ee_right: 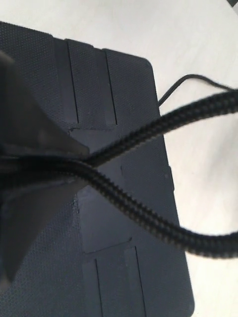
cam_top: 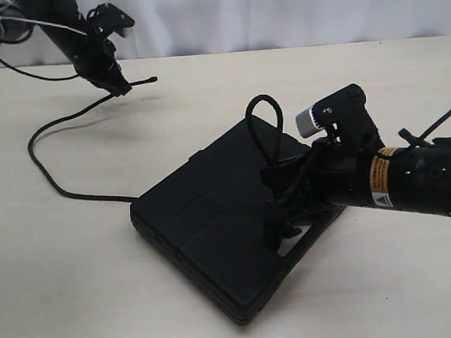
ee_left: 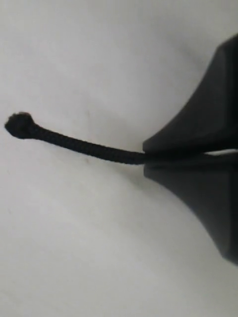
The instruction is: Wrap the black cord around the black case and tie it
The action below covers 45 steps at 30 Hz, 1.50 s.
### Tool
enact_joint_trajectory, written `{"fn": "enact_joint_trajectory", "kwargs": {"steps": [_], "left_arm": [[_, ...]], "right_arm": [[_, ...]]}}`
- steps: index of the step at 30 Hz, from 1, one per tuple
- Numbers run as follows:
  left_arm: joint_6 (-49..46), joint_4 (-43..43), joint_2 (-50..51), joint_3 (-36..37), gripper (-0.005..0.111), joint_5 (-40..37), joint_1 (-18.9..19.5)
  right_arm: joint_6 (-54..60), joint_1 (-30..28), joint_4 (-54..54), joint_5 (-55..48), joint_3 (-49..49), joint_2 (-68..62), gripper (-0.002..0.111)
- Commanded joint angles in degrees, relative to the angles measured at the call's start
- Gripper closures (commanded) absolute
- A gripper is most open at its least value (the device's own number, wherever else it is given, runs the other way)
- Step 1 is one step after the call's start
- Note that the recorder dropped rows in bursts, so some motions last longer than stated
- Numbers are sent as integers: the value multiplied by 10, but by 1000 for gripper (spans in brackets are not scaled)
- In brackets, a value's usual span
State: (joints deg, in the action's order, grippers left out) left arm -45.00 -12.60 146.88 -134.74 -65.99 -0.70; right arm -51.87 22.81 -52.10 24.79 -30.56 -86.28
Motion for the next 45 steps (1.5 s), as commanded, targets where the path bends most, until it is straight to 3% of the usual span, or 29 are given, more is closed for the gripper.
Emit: {"fn": "enact_joint_trajectory", "kwargs": {"steps": [1, 8, 16, 20, 30, 45], "left_arm": [[-89, -119, -50, 10, 107, -40, 0], [-197, -149, -172, 173, 107, -40, -15], [-337, -101, -277, 314, 107, -40, -71], [-460, -95, -280, 320, 107, -40, -104], [-486, -120, -291, 317, 107, -40, -145], [-507, -152, -320, 317, 107, -40, -158]], "right_arm": [[9, 0, 2, 58, 0, 2, 104], [15, 0, -3, 69, 0, 2, 104], [18, 0, -36, 132, 0, 2, 104], [18, 0, -63, 140, 0, 2, 104], [18, 0, -82, 52, 0, 2, 104], [18, -1, -61, 18, 0, 2, 104]]}}
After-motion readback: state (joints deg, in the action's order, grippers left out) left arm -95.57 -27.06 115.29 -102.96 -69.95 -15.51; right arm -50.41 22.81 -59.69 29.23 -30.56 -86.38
